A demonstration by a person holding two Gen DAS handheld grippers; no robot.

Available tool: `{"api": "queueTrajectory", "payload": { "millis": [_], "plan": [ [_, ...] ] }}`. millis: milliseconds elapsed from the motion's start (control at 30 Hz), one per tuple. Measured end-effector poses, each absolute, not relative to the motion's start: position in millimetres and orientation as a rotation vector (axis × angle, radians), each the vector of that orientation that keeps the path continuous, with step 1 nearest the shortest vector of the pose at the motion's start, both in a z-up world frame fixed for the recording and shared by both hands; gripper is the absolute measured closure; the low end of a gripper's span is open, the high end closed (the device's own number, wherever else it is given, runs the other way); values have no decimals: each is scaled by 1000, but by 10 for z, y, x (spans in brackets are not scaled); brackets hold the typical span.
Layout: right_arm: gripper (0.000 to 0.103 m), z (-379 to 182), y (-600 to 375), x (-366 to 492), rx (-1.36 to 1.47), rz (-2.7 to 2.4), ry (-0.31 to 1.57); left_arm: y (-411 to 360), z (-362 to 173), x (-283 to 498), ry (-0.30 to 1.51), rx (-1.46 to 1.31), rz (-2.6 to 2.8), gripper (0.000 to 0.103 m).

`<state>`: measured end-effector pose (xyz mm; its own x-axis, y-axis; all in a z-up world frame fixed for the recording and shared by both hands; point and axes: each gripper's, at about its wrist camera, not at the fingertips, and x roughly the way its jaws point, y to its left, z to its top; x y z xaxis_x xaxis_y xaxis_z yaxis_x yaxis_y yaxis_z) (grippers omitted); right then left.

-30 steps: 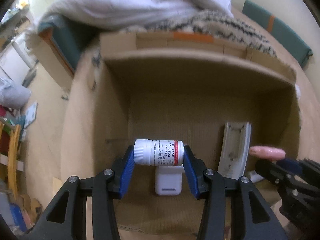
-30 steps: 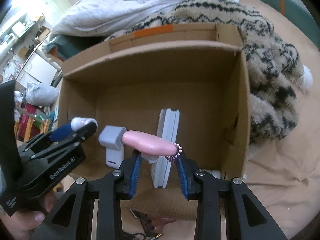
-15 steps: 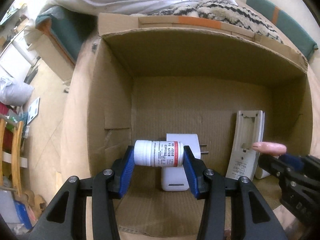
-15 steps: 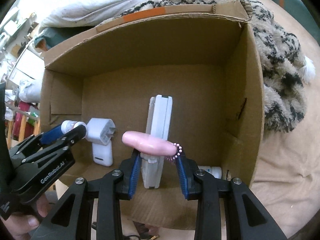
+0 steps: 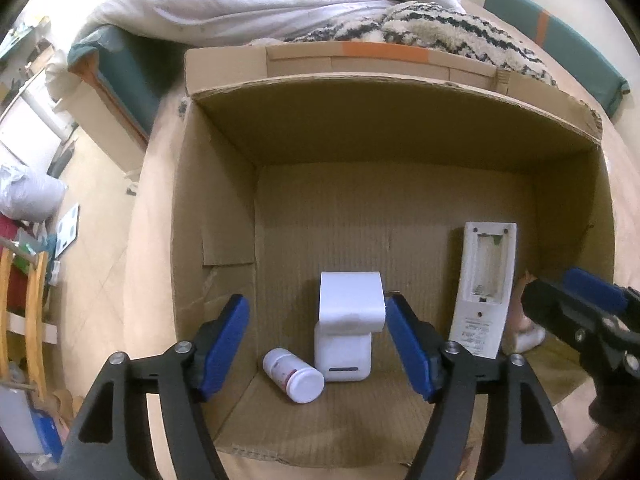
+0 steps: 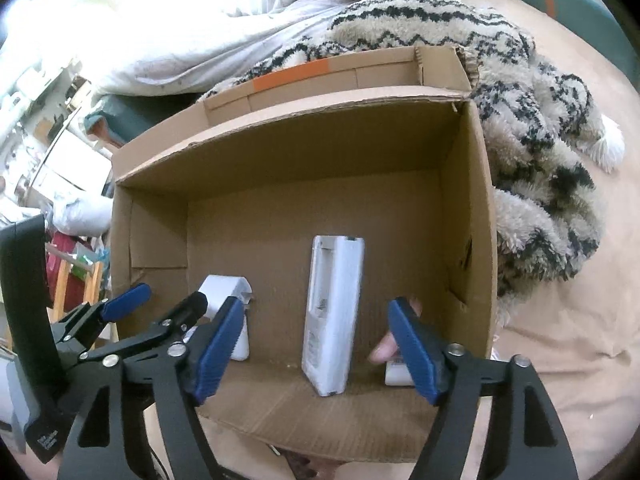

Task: Organize rigid objects
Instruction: 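Open both grippers to release the items and withdraw from the box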

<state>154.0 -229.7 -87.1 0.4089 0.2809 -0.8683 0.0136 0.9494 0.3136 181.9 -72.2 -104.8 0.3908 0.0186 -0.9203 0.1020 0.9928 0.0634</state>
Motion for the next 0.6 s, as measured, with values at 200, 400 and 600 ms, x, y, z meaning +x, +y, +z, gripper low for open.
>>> {"api": "queueTrajectory", "payload": {
  "millis": [200, 400, 600],
  "plan": [
    [17, -886, -2298, 1544, 290, 165, 1154, -702, -1036, 1812, 1171, 105, -48, 34],
    [17, -879, -2279, 1545, 288, 163, 1159, -723, -1040, 1822, 1170, 104, -47, 34],
    [17, -759, -2249, 1504, 274, 171, 1139, -725, -984, 1792, 1156, 98, -48, 34]
  ]
}}
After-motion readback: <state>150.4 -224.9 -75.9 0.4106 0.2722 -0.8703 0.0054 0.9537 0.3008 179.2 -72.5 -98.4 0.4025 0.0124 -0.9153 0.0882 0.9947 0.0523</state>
